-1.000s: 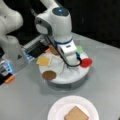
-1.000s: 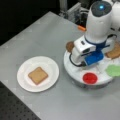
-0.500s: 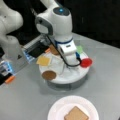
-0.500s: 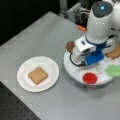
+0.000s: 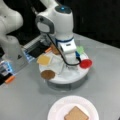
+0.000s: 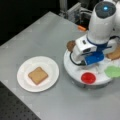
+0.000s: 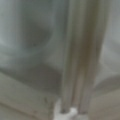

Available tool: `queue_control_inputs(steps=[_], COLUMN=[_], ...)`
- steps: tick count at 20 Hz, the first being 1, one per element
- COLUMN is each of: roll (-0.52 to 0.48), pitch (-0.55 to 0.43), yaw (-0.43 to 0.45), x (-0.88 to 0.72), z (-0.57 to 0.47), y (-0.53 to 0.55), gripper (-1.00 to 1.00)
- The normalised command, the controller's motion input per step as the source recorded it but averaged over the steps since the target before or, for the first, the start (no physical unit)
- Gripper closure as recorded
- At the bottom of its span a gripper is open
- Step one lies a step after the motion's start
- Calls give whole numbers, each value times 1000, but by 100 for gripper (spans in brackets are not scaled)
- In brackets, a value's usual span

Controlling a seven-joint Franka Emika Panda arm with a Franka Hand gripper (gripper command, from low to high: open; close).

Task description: Ingredient selection for cheeseburger or sandwich

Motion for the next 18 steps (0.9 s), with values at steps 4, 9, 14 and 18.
queue_control_inputs(steps=[4,9,14,18], roll=[-162,-145,-152,-183], pitch=[114,117,127,153], yaw=[24,41,30,11], x=[387,429,456,462], z=[280,231,279,387], y=[290,298,314,302], gripper=[-100,-100,-100,-100])
